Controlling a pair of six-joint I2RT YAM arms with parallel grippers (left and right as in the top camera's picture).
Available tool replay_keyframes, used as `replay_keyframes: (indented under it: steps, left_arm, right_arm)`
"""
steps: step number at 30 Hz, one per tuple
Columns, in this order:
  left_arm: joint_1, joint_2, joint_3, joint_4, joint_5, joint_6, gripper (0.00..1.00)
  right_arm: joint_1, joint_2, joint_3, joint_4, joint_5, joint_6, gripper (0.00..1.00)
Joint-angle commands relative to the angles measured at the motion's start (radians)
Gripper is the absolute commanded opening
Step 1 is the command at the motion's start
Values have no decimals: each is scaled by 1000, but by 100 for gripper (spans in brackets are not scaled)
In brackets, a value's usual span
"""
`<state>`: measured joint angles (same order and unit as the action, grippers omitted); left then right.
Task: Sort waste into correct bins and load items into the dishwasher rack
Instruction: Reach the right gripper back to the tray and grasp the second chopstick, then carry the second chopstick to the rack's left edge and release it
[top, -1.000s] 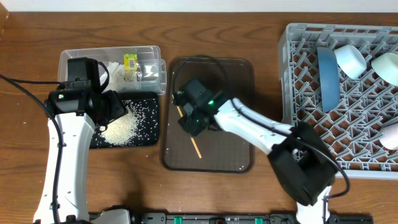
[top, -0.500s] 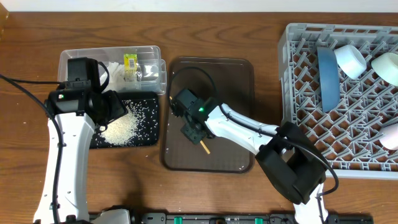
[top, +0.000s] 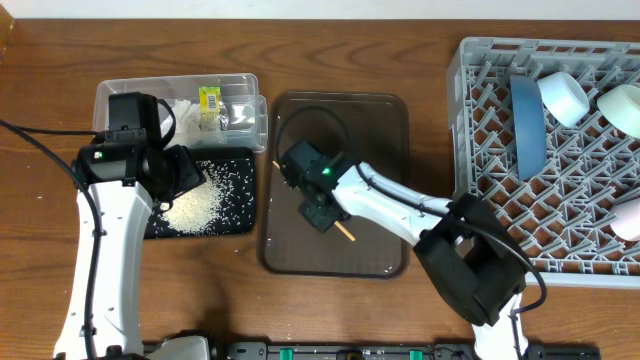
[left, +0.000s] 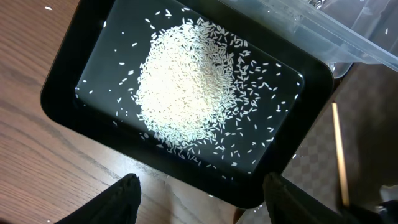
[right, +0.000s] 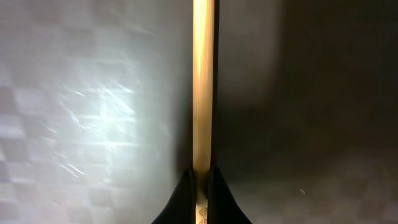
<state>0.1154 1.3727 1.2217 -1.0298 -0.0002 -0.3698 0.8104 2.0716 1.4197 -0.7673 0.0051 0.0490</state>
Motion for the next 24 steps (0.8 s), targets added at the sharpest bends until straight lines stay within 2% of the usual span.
replay_keyframes:
  steps: [1,8,16,24]
  left_arm:
    - [4,-1,0,-5,-8,-3,66]
    - [4,-1,0,-5,-8,-3,67]
    - [4,-1,0,-6,-8,-3,67]
    - [4,-1,0,-5,-8,-3,67]
  right_arm:
    - [-56,19,-7,-27,5,29,1]
    - [-192,-151,-6,-45,19,32,1]
    - [-397,-352,-6,-114,150,32,1]
    - [-607,-375,-10,-243,195,32,1]
